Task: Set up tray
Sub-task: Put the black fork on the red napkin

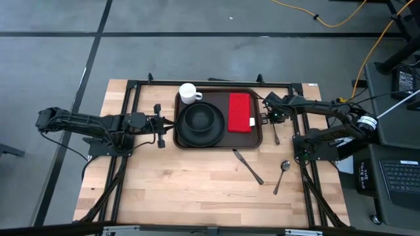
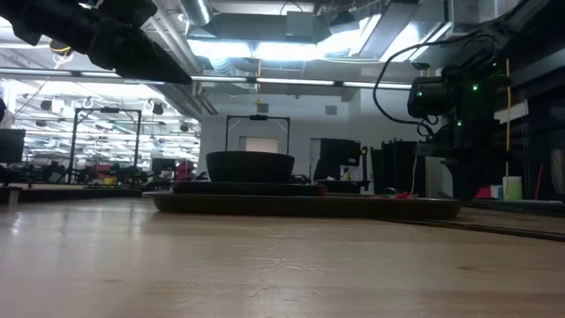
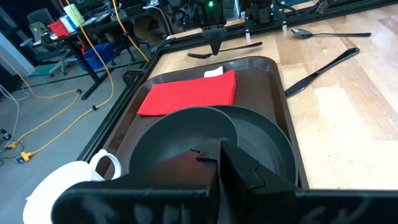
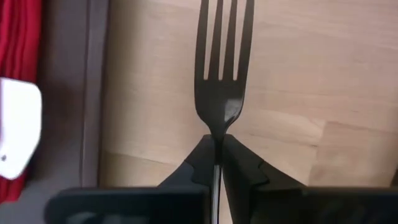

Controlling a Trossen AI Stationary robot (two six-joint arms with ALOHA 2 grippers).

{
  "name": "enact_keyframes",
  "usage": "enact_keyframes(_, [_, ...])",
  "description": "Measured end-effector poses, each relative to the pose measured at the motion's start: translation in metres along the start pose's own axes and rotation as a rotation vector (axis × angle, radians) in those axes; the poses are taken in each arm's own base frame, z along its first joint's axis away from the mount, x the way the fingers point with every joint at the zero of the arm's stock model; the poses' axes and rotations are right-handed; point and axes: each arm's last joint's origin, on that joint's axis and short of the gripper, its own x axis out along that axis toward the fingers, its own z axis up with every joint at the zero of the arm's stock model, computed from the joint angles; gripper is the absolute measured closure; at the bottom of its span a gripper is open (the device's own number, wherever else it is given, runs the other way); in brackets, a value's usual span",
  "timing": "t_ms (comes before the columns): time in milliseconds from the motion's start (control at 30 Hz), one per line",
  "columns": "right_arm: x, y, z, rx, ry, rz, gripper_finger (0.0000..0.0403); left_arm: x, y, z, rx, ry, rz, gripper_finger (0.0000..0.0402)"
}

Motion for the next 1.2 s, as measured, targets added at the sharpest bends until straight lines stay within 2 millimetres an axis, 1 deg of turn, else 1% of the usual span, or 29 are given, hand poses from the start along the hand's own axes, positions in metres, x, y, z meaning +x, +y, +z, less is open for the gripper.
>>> enact_keyframes(200, [-0.018,0.011,0.003,-0.05,0.01,-0.015,0.0378,0.0,0.0,0.0,0.0,0.0,0.0,0.04])
enact_keyframes(400, [-0.042,0.033,0.01,-0.124,-0.064,0.05,0.0378,0.0,0.0,0.0,0.0,0.0,0.0,0.04])
enact_keyframes(567, [-0.065,0.052,0.012,-0.175,-0.128,0.095,0.0378,0.0,0.0,0.0,0.0,0.0,0.0,0.0398])
enact_keyframes(667, [-0.079,0.065,0.008,-0.212,-0.187,0.114,0.0377,0.0,0.0,0.0,0.0,0.0,0.0,0.0396])
enact_keyframes(767, [-0.089,0.078,-0.002,-0.222,-0.259,0.116,0.0377,0.0,0.0,0.0,0.0,0.0,0.0,0.0396])
enact_keyframes(867, [-0.095,0.088,-0.015,-0.245,-0.317,0.11,0.0377,0.0,0.0,0.0,0.0,0.0,0.0,0.0398])
enact_keyframes(967, [-0.097,0.094,-0.024,-0.28,-0.341,0.125,0.0377,0.0,0.0,0.0,0.0,0.0,0.0,0.0398])
enact_keyframes(1067, [-0.099,0.097,-0.027,-0.293,-0.363,0.139,0.0377,0.0,0.0,0.0,0.0,0.0,0.0,0.0396])
enact_keyframes(1200, [-0.101,0.1,-0.026,-0.302,-0.423,0.142,0.0377,0.0,0.0,0.0,0.0,0.0,0.0,0.0397])
